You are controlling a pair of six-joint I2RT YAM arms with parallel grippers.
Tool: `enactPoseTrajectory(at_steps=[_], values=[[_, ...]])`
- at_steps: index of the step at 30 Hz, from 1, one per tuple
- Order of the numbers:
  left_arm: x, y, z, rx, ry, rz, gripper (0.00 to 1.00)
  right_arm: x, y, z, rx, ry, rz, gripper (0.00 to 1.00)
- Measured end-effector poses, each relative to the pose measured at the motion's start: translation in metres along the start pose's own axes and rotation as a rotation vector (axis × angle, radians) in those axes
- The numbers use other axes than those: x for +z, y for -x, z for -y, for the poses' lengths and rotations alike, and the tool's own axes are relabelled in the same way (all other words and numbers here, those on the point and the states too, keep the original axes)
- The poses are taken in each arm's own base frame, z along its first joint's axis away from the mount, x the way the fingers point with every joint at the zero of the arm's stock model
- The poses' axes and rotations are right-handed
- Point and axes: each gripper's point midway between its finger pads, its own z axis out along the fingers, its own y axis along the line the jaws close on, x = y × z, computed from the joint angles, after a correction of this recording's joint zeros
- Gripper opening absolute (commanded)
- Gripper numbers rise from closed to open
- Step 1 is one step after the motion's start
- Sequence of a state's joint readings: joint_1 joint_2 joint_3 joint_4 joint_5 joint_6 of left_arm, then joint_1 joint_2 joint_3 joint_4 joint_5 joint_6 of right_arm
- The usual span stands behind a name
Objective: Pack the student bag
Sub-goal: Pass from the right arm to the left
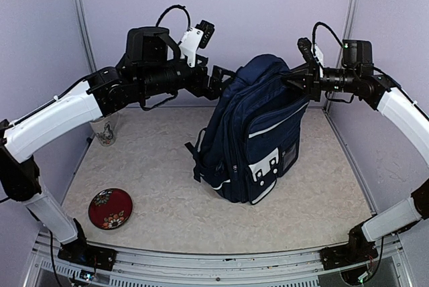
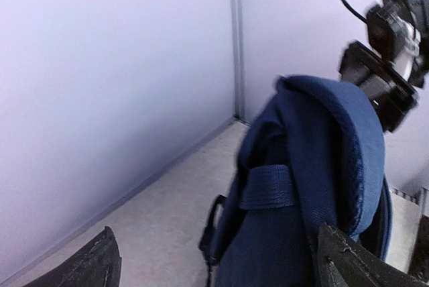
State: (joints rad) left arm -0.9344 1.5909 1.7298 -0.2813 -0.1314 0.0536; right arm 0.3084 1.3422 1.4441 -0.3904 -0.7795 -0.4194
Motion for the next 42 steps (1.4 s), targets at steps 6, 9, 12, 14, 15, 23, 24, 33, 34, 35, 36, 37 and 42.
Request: enactPoseTrajectory(at_steps=[6, 9, 12, 14, 15, 23, 24, 33, 34, 35, 36, 37, 42], values=[[0.013, -0.015, 0.044, -0.003, -0.196, -0.013, 0.99, -0.001, -0.002, 0.001, 0.024, -0.002, -0.003, 0.00], [0.012, -0.013, 0.048, 0.001, -0.225, -0.006, 0.99, -0.002, -0.002, 0.000, 0.026, 0.000, -0.001, 0.00], [0.011, -0.014, 0.053, 0.003, -0.252, 0.011, 0.99, -0.002, -0.002, -0.001, 0.027, 0.003, 0.001, 0.00], [0.006, -0.016, 0.055, 0.004, -0.261, 0.027, 0.99, -0.002, -0.001, -0.002, 0.027, 0.009, 0.004, 0.00], [0.000, -0.017, 0.056, 0.011, -0.265, 0.037, 0.99, -0.002, -0.001, -0.002, 0.028, 0.009, 0.004, 0.00], [-0.008, -0.019, 0.092, 0.078, -0.308, 0.028, 0.99, -0.002, 0.000, 0.000, 0.031, 0.000, 0.006, 0.00], [0.000, -0.024, 0.086, 0.078, -0.281, 0.011, 0.98, -0.002, 0.000, 0.000, 0.032, 0.000, 0.007, 0.00], [0.042, -0.063, 0.055, 0.040, -0.170, -0.102, 0.02, -0.003, 0.000, 0.008, 0.106, -0.051, -0.003, 0.38], [0.041, -0.063, 0.057, 0.043, -0.176, -0.097, 0.00, -0.005, 0.002, 0.010, 0.122, -0.065, -0.003, 0.40], [0.039, -0.064, 0.058, 0.046, -0.183, -0.095, 0.00, -0.008, 0.005, 0.013, 0.134, -0.087, -0.003, 0.42], [0.038, -0.065, 0.058, 0.047, -0.186, -0.091, 0.00, -0.011, 0.007, 0.014, 0.147, -0.105, -0.001, 0.43], [0.036, -0.066, 0.057, 0.047, -0.190, -0.088, 0.00, -0.017, 0.010, 0.017, 0.157, -0.131, 0.001, 0.44], [0.023, -0.068, 0.050, 0.050, -0.223, -0.070, 0.00, -0.078, 0.008, 0.033, 0.225, -0.373, 0.043, 0.42]])
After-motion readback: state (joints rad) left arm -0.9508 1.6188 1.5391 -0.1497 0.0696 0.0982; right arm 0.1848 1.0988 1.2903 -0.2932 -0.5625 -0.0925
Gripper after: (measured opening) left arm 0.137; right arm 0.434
